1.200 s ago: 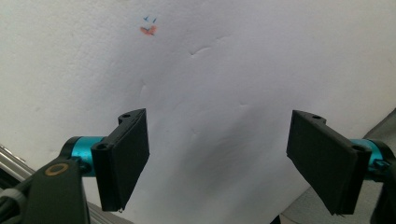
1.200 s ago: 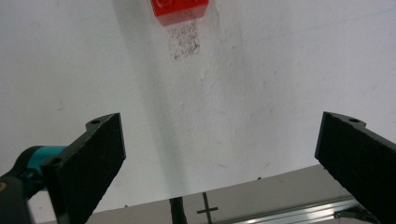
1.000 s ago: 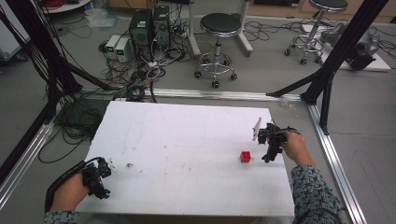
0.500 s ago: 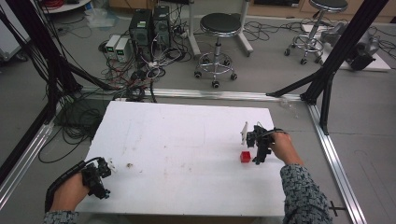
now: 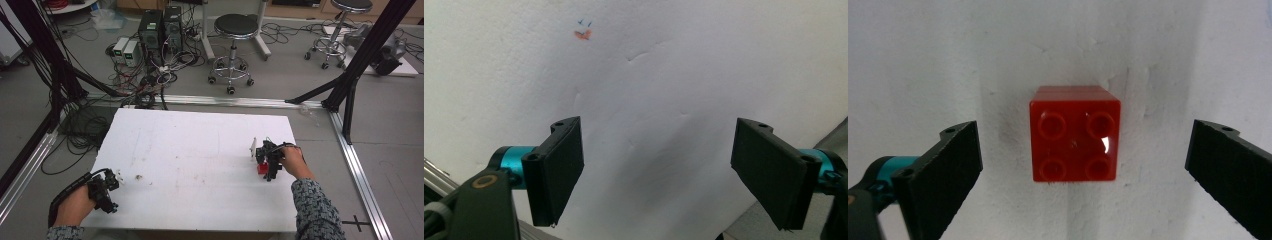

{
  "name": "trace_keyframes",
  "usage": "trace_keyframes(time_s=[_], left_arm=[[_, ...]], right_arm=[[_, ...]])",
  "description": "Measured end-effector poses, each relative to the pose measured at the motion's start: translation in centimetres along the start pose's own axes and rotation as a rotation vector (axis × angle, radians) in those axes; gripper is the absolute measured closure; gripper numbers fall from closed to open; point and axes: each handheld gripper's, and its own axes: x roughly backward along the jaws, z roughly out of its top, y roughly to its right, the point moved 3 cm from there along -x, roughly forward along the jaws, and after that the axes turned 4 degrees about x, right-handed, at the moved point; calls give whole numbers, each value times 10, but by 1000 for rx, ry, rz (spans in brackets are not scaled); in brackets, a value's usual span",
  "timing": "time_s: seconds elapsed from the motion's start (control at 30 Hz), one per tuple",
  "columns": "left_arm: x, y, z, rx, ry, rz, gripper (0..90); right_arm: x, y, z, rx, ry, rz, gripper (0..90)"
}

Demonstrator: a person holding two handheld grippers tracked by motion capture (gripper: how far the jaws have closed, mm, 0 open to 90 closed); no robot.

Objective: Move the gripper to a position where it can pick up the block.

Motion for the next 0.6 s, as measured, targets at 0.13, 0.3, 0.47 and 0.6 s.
trace_keyframes(time_s=[0.13,0.3,0.47,0.6], left_arm=[[0,1,1,0,0,0,214],[0,1,1,-6,-2,-1,214],[0,1,1,-5,0,-3,214],[1,1,1,-1,4,0,214]], right_arm=[[-6,-1,1,13,-18,8,8],[-6,-2,2,9,-10,14,8],[-5,-2,2,3,-13,10,8],[-5,-2,2,-2,-9,9,8]])
